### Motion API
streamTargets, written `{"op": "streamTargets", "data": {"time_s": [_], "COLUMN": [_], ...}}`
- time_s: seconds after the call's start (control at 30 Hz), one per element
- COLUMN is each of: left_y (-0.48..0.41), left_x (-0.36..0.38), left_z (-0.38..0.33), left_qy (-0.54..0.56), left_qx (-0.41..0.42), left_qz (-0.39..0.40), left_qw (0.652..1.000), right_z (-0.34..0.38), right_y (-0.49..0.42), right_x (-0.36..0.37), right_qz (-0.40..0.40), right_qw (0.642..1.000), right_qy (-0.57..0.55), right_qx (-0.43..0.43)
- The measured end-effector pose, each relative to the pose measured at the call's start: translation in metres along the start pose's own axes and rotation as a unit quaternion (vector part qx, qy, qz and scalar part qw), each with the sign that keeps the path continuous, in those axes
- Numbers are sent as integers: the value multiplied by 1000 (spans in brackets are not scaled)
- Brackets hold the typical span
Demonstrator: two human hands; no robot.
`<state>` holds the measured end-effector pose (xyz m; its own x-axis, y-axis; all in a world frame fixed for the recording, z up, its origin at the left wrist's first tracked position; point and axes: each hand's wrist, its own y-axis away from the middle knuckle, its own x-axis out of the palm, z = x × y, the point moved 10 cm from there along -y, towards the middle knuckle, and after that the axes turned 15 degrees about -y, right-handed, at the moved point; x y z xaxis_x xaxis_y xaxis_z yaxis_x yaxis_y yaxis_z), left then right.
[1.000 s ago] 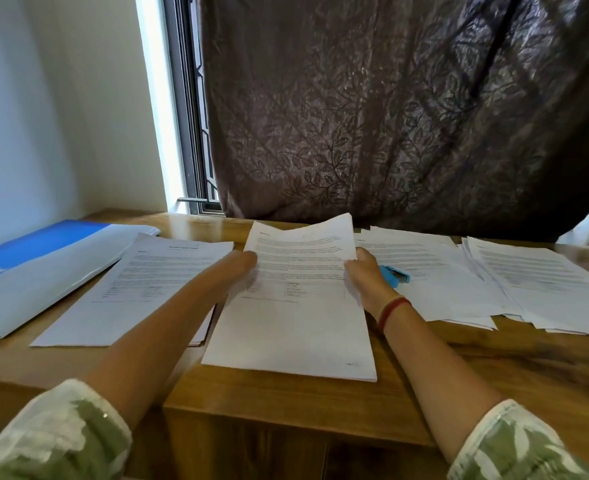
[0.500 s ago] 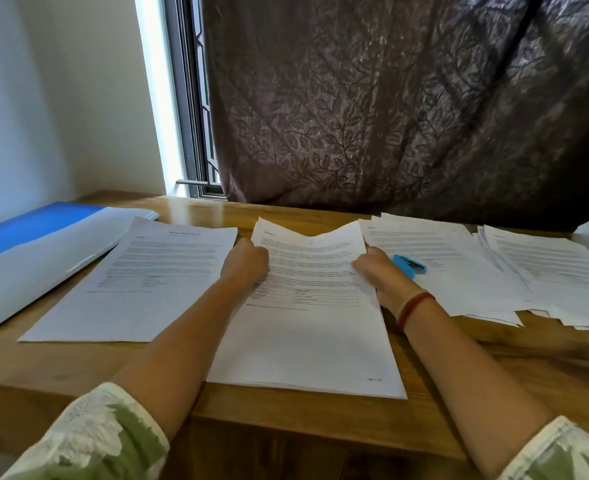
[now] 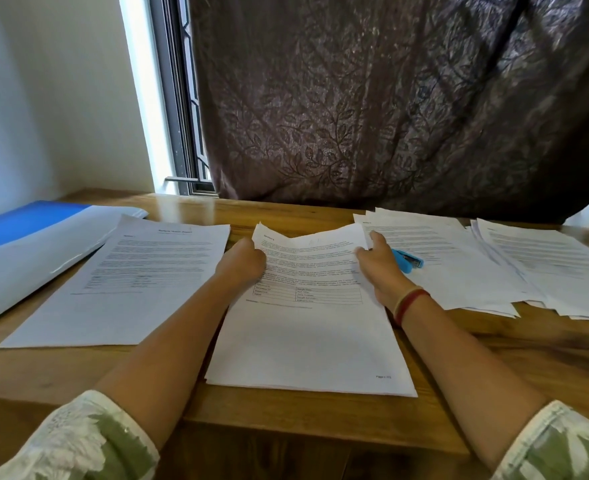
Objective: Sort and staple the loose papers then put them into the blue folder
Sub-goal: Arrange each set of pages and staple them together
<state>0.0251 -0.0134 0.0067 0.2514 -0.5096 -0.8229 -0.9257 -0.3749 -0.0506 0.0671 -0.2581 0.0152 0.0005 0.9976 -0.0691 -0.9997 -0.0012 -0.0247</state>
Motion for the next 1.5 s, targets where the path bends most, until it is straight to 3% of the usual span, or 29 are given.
{"op": "streamTargets", "data": {"time_s": [0.2,0.43,0.77,1.03,1.23,1.5], "left_y": [0,-1,-1,0,4,5], "left_x": [4,4,-20,-23,-19,-19], "left_z": [3,4,18,18,13,9], "left_qy": [-24,46,134,156,101,102], "left_qx": [3,-5,-61,-52,-48,-38], "left_qz": [-20,-28,-165,-183,-152,-125], "left_qw": [1000,999,975,969,982,986], "right_z": [0,-6,-2,-2,-2,1], "right_y": [-5,-7,-5,-4,-4,-10], "right_x": [-7,-11,-9,-8,-10,-9], "right_qz": [-22,-37,-26,-38,-52,-18], "right_qw": [999,998,997,996,996,984], "right_qy": [-5,-33,-7,-1,17,180], "right_qx": [-43,-38,-70,-78,-68,-10]}}
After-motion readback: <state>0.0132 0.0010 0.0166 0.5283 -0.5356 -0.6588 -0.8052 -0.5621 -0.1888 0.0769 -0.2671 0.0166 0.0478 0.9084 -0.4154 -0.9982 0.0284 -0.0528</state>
